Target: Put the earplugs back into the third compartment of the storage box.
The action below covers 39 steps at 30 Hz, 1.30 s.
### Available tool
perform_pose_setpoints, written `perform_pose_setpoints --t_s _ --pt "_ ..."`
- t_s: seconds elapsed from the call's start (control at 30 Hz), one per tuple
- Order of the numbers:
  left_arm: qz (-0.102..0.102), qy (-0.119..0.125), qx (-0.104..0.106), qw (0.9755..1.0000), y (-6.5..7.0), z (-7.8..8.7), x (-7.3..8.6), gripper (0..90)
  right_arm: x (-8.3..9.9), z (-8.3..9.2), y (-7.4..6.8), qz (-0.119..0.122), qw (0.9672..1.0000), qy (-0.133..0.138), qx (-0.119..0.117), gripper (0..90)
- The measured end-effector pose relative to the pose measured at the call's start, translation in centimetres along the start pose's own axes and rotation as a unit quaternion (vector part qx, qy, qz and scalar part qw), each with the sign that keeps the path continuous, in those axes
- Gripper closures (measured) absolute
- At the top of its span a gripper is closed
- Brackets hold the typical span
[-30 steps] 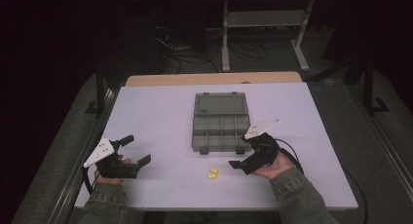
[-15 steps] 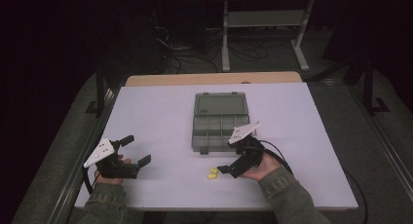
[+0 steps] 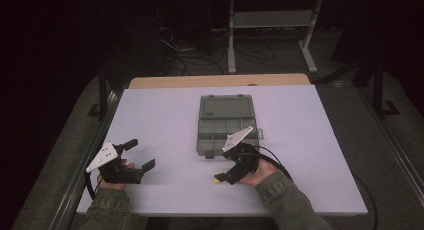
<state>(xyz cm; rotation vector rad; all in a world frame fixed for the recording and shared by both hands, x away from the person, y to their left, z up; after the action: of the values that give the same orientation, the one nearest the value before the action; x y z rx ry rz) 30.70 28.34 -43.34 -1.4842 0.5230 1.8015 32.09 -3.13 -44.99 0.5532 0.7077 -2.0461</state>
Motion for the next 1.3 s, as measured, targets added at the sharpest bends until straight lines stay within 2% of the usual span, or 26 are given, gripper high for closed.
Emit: perform_pose_setpoints --t_s 0.03,0.2,0.23,0.27,0.3,0.37,0.43,0.67,0.73,0.77,0.8,1.07,1.3 --pt "-0.001 -0.001 0.000 1.0000 0.0 0.0 0.0 0.0 0.0 -0.5 0.1 0.000 0.9999 -0.012 0.002 21.8" --pt "0.000 0.000 0.001 1.0000 0.1 0.0 0.0 0.0 0.1 -1.3 0.3 -0.006 0.9996 -0.027 0.008 31.2" --pt "0.000 -0.001 0.001 1.0000 0.1 0.0 0.0 0.0 0.2 -1.6 0.4 -0.008 0.9994 -0.034 0.004 41.2" --pt "0.000 -0.001 0.001 1.0000 0.1 0.0 0.0 0.0 0.2 -1.6 0.4 -0.008 0.9994 -0.034 0.004 41.2" --pt "0.000 -0.001 0.001 1.0000 0.1 0.0 0.0 0.0 0.3 -1.9 0.4 -0.007 0.9991 -0.042 0.002 48.1" --pt "-0.001 -0.001 0.002 1.0000 0.1 0.0 0.0 0.0 0.3 -1.9 0.4 -0.007 0.9990 -0.044 0.002 51.5" --pt "-0.002 -0.001 0.003 1.0000 0.1 0.0 0.0 0.0 0.4 -2.1 0.4 -0.006 0.9988 -0.049 0.002 59.2" --pt "-0.002 -0.001 0.003 1.0000 0.1 0.0 0.0 0.0 0.6 -2.5 0.4 -0.003 0.9979 -0.064 0.000 66.0" --pt "-0.002 -0.001 0.003 1.0000 0.2 0.0 0.0 0.0 0.6 -2.5 0.4 -0.004 0.9976 -0.069 -0.001 72.4" --pt "-0.002 -0.001 0.003 1.0000 0.2 0.0 0.0 0.0 0.6 -2.5 0.4 -0.004 0.9976 -0.069 -0.001 72.4" --pt "-0.002 -0.001 0.003 1.0000 0.2 0.0 0.0 0.0 0.6 -2.5 0.4 -0.004 0.9975 -0.071 -0.004 77.5" --pt "-0.002 -0.001 0.004 1.0000 0.2 0.0 0.0 0.0 0.6 -2.3 0.4 -0.004 0.9977 -0.068 -0.006 80.2" --pt "-0.003 -0.003 0.004 1.0000 0.2 0.0 0.0 0.0 -0.2 -0.7 0.6 -0.006 0.9989 -0.044 -0.014 80.8"
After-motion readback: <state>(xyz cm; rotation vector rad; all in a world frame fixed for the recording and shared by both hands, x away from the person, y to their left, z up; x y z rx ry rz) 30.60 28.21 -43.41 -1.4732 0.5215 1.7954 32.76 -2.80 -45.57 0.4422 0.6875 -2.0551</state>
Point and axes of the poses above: each handheld gripper's, and its own axes: z roughly backward along the jaws, x roughly out of its underside, y roughly to its right, the point moved 5 cm from there along -z, roughly forward along the jaws, and after that the axes turned 11 degrees about -z, right-handed, at the moved point
